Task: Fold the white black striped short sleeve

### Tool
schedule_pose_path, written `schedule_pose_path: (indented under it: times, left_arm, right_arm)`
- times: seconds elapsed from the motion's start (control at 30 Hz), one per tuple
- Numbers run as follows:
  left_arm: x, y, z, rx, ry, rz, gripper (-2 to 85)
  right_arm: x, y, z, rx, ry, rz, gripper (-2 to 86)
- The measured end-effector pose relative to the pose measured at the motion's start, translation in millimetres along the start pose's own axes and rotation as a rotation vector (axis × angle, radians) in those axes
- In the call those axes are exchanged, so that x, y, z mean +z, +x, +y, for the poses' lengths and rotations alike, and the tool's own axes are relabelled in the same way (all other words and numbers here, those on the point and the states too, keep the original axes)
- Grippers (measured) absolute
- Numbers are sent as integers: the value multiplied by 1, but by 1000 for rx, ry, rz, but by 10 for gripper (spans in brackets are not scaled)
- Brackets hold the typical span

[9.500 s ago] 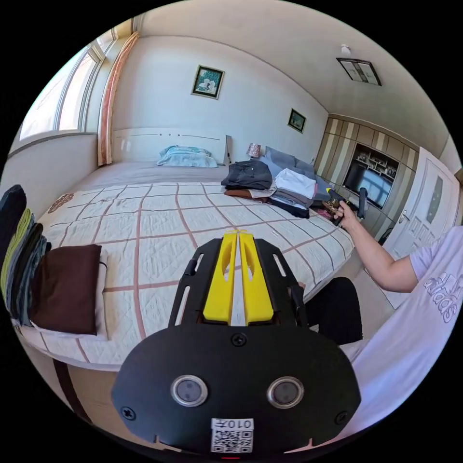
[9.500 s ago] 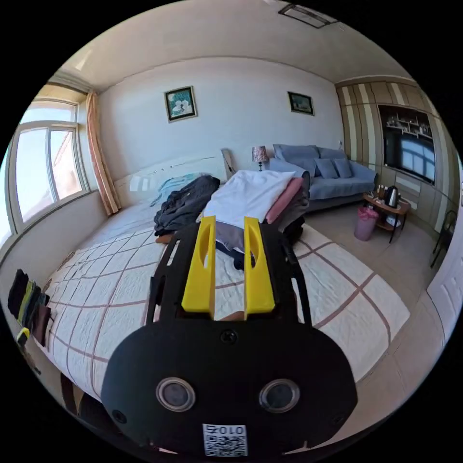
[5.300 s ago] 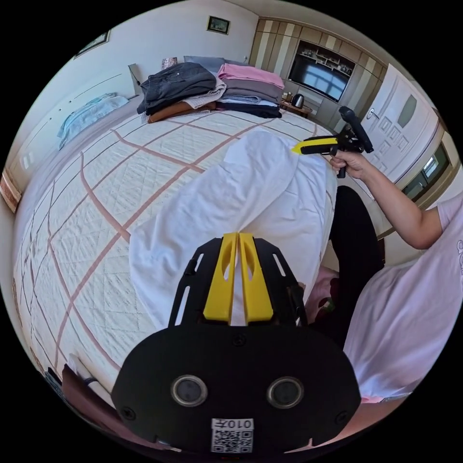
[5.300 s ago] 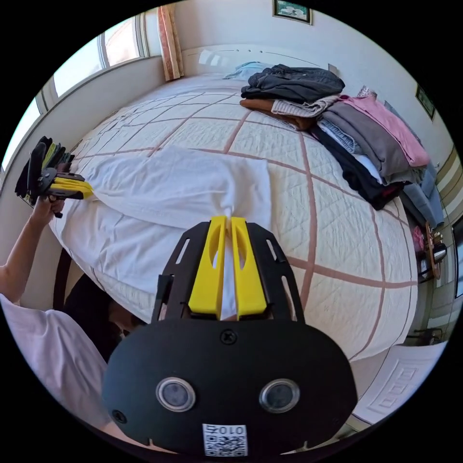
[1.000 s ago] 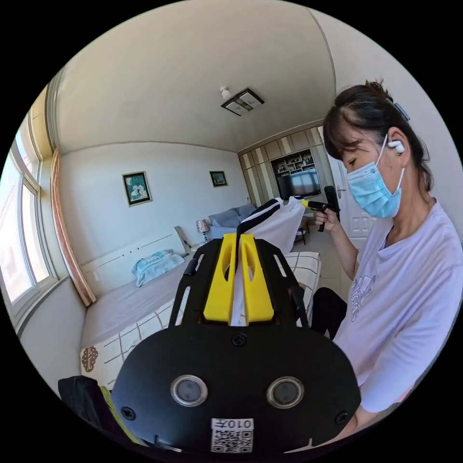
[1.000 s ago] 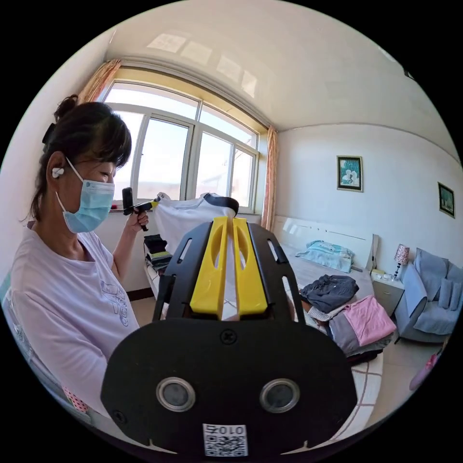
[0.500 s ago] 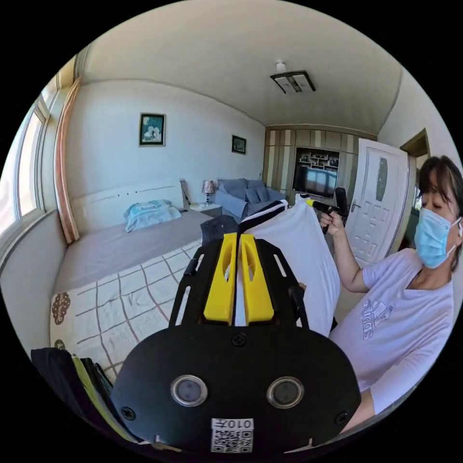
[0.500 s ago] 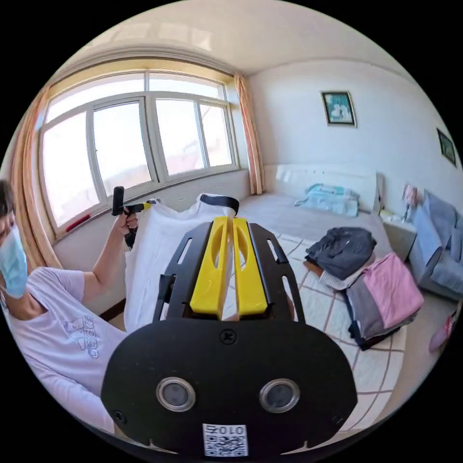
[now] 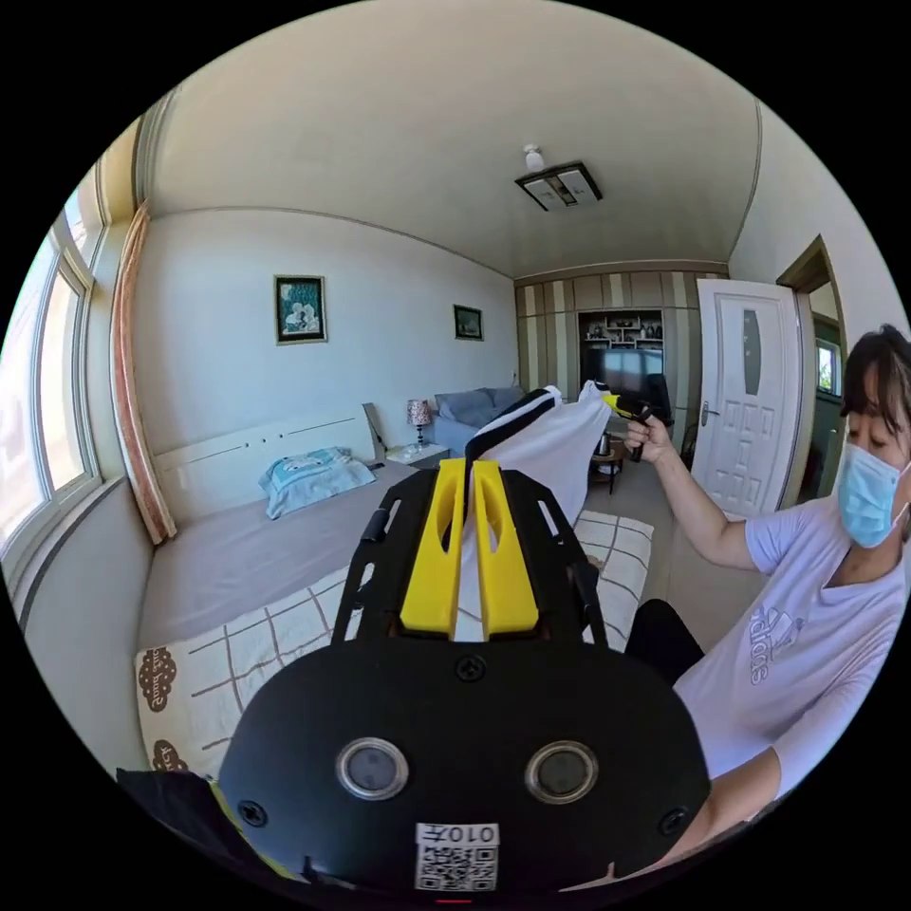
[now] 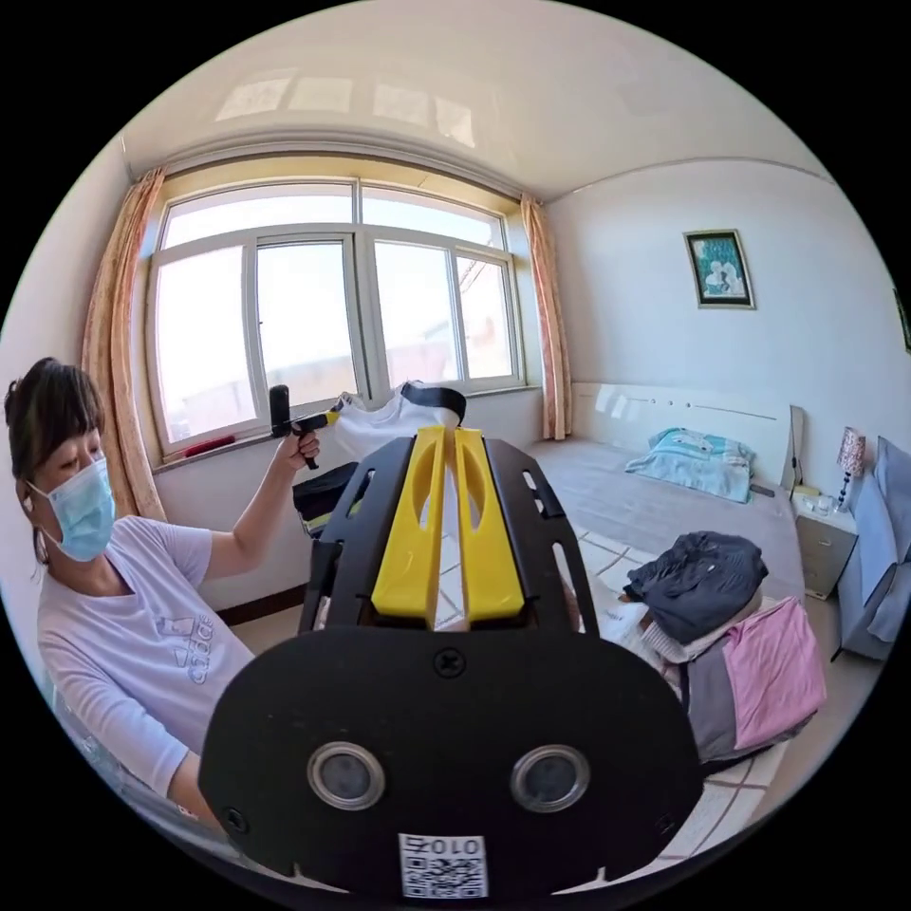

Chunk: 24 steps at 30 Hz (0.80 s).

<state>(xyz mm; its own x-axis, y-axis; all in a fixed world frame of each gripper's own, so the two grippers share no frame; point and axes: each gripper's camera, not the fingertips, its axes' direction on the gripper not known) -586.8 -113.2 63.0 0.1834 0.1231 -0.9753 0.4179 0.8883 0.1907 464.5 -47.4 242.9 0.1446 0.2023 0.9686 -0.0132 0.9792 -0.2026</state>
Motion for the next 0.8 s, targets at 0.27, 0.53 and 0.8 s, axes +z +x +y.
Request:
schedule_pose_path:
  times: [0.27,0.53,0.8]
  left_arm:
    - [99,54,253,-74,-400,223,-3]
    - [154,56,351,-302,-487,212,-2]
    - [224,-148,185,-570,-338,41,-2]
  right_arm:
    - [82,71,257,443,-359,-204,27]
    - [95,116,318,685,-377,-264,31]
    - [118,252,50,543,-280,48,23]
